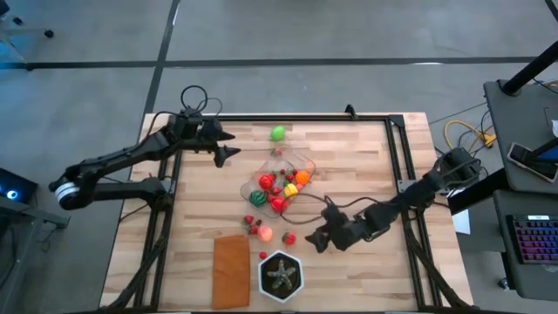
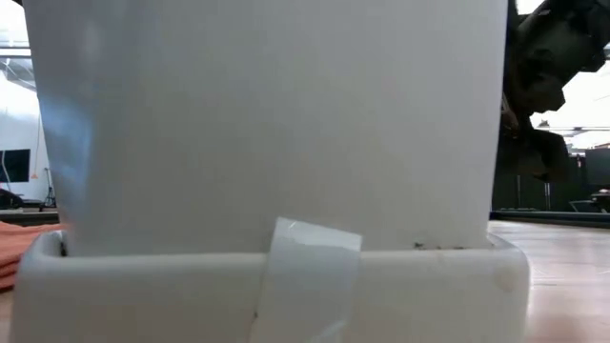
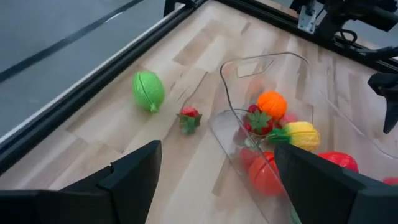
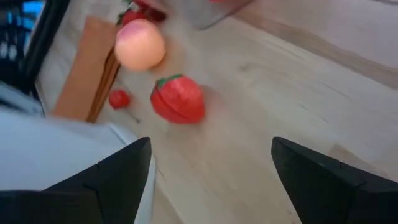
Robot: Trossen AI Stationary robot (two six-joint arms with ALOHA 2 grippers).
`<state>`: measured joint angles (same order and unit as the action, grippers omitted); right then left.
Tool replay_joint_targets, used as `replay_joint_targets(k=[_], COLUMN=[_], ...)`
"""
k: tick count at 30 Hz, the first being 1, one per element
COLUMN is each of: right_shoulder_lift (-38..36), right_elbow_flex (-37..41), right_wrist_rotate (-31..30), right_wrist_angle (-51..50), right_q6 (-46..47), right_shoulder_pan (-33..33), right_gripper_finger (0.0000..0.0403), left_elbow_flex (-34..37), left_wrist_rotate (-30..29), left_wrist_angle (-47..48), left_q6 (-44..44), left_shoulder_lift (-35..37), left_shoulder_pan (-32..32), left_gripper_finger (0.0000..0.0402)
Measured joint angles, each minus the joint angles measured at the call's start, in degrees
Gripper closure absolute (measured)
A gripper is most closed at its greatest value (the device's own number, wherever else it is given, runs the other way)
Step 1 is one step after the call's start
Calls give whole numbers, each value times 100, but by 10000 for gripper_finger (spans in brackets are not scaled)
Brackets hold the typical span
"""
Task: Pick and placing Produce into tupperware
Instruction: Put the red strawberry into the transparent bin
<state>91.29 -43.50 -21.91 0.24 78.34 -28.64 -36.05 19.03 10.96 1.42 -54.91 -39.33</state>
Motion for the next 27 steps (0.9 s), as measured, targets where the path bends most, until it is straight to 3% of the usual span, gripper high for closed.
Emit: replay_joint_targets(k=[3,10,17,27], right_shoulder_lift=[0,0,0,137], right_elbow_flex=[19,-199,-541,-1098], right_wrist_rotate=[166,858,1025,1324], right_wrist_angle=[4,57,-55,-1028], right_q6=[448,427,613,647], right_shoulder_pan=[149,724,1043,1122], right_gripper_finger=[79,84,93,101], left_elbow_flex=[0,0,0,0], left_wrist_rotate=[0,-2,-1,-2], left_wrist_angle=[-7,-5,-15,5], left_q6=[291,580,584,1011], left_shoulder_lift=[-95,-266,-252,-68], left_shoulder_pan=[0,-2,-2,-2], left_gripper_finger=[105,105,105,105])
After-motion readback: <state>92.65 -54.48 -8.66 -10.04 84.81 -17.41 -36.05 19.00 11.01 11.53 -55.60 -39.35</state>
